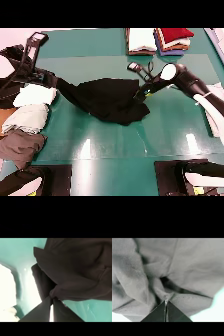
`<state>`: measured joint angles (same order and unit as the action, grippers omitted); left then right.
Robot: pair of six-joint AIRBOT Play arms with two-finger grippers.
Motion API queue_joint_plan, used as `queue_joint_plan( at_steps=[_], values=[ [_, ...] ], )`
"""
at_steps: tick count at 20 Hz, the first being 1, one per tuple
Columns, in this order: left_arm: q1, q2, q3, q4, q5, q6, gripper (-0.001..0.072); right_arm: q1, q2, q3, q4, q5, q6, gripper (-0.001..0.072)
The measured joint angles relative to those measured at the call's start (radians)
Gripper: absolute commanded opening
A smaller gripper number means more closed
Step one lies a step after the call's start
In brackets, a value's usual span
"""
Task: Fold the shirts.
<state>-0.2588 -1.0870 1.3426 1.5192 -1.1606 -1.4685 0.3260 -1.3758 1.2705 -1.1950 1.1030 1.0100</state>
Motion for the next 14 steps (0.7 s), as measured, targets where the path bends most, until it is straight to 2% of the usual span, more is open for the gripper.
queue_joint_plan(
  at_steps=[10, 14],
  values=[
    [0.0, 0.239, 0.5, 0.027, 0.027, -0.042, 0.0022, -0.159, 0.404, 0.445, -0.035, 0.079, 0.18, 0.0013],
    [0.0, 0.308, 0.649, 0.023, 0.05, -0.061, 0.0022, -0.243, 0.489, 0.6, -0.033, 0.133, 0.24, 0.0013]
  ],
)
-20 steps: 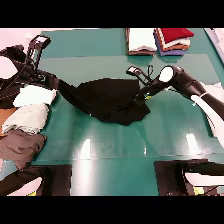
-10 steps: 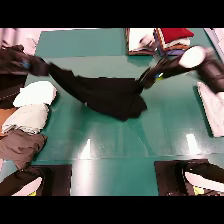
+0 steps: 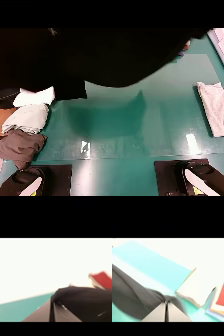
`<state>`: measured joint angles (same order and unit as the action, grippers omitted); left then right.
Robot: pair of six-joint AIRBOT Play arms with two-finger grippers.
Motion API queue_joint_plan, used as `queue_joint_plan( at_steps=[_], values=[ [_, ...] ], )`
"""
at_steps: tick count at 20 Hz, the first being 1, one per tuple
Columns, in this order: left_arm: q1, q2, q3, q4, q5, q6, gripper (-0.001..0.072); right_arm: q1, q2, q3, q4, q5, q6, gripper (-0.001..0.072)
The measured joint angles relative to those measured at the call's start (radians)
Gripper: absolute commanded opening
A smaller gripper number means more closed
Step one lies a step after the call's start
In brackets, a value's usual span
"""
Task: Fold the shirts.
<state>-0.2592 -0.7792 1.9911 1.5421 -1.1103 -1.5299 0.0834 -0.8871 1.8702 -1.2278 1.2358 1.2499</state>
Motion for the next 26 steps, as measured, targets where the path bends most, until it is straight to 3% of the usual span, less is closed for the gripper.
queue_joint_plan(
  at_steps=[7, 13, 18, 19, 20, 21, 26],
  values=[
    [0.0, -0.052, -0.028, 0.009, -0.016, -0.007, 0.0022, -0.055, -0.1, 0.166, 0.0, 0.108, 0.081, 0.0013],
    [0.001, -0.358, -0.182, 0.028, -0.084, 0.005, 0.0023, 0.022, -0.37, 0.003, -0.006, 0.103, 0.109, 0.0013],
    [0.054, -0.653, -0.244, 0.031, -0.043, -0.013, 0.0023, 0.034, -0.613, -0.093, -0.006, 0.021, 0.113, 0.0018],
    [0.073, -0.695, -0.249, 0.029, -0.043, -0.027, 0.003, 0.035, -0.654, -0.094, -0.003, 0.011, 0.113, 0.009],
    [0.09, -0.723, -0.251, 0.025, -0.038, -0.035, 0.0265, 0.036, -0.687, -0.09, -0.002, 0.011, 0.114, 0.0276],
    [0.106, -0.745, -0.253, 0.016, -0.034, -0.04, 0.0455, 0.036, -0.716, -0.079, -0.001, 0.009, 0.114, 0.0327],
    [0.172, -0.768, -0.259, -0.022, -0.09, -0.044, 0.0456, 0.008, -0.755, 0.001, 0.006, 0.057, 0.114, 0.0327]
  ],
)
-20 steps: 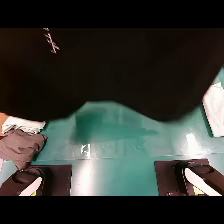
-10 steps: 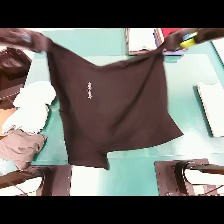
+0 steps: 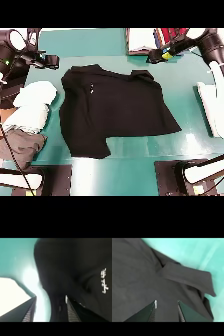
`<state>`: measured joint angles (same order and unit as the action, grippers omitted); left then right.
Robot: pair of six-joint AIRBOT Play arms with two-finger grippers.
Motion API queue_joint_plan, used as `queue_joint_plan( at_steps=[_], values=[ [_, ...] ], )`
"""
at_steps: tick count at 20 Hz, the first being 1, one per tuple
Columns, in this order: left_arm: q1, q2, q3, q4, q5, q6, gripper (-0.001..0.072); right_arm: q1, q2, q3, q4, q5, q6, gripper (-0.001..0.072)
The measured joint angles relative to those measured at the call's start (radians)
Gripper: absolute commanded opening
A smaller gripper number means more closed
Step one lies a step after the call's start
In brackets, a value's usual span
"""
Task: Fold the shirts.
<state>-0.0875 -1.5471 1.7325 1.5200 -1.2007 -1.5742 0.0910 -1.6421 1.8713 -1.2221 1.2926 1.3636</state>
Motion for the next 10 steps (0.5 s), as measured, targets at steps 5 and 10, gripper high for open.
queue_joint_plan(
  at_steps=[5, 10],
  values=[
    [0.059, 0.136, -0.153, -0.007, -0.087, 0.025, 0.0457, -0.129, 0.164, -0.213, -0.002, 0.114, -0.037, 0.0326],
    [0.077, 0.385, -0.558, -0.035, -0.098, 0.034, 0.0457, -0.385, 0.407, -0.697, -0.003, 0.136, -0.066, 0.0559]
  ],
)
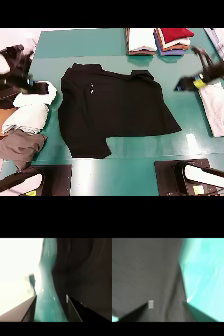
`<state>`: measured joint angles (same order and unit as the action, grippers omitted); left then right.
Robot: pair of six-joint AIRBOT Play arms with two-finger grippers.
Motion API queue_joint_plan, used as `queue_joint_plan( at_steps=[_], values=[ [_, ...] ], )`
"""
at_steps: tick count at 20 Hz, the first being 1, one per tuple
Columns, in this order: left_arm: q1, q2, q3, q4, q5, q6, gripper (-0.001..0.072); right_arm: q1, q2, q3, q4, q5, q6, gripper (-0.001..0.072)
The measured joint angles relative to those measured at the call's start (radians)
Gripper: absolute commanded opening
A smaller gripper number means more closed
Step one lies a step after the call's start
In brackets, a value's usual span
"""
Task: Fold the shirts.
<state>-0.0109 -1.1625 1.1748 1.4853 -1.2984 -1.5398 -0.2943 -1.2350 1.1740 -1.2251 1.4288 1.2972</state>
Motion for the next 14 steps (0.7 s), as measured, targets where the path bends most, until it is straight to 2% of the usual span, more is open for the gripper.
queue_joint_plan(
  at_steps=[5, 6, 7, 14],
  values=[
    [0.004, 0.175, -0.322, -0.107, 0.02, 0.003, 0.0457, -0.281, 0.132, -0.368, 0.002, -0.003, -0.025, 0.0542],
    [0.004, 0.19, -0.357, -0.131, 0.03, 0.003, 0.0457, -0.314, 0.142, -0.414, 0.002, -0.005, -0.03, 0.0501],
    [0.004, 0.202, -0.384, -0.151, 0.038, 0.003, 0.0457, -0.341, 0.15, -0.456, 0.01, -0.018, -0.037, 0.0501],
    [0.004, 0.229, -0.444, -0.209, 0.076, 0.003, 0.0457, -0.349, 0.154, -0.574, 0.12, -0.124, -0.066, 0.0473]
  ],
)
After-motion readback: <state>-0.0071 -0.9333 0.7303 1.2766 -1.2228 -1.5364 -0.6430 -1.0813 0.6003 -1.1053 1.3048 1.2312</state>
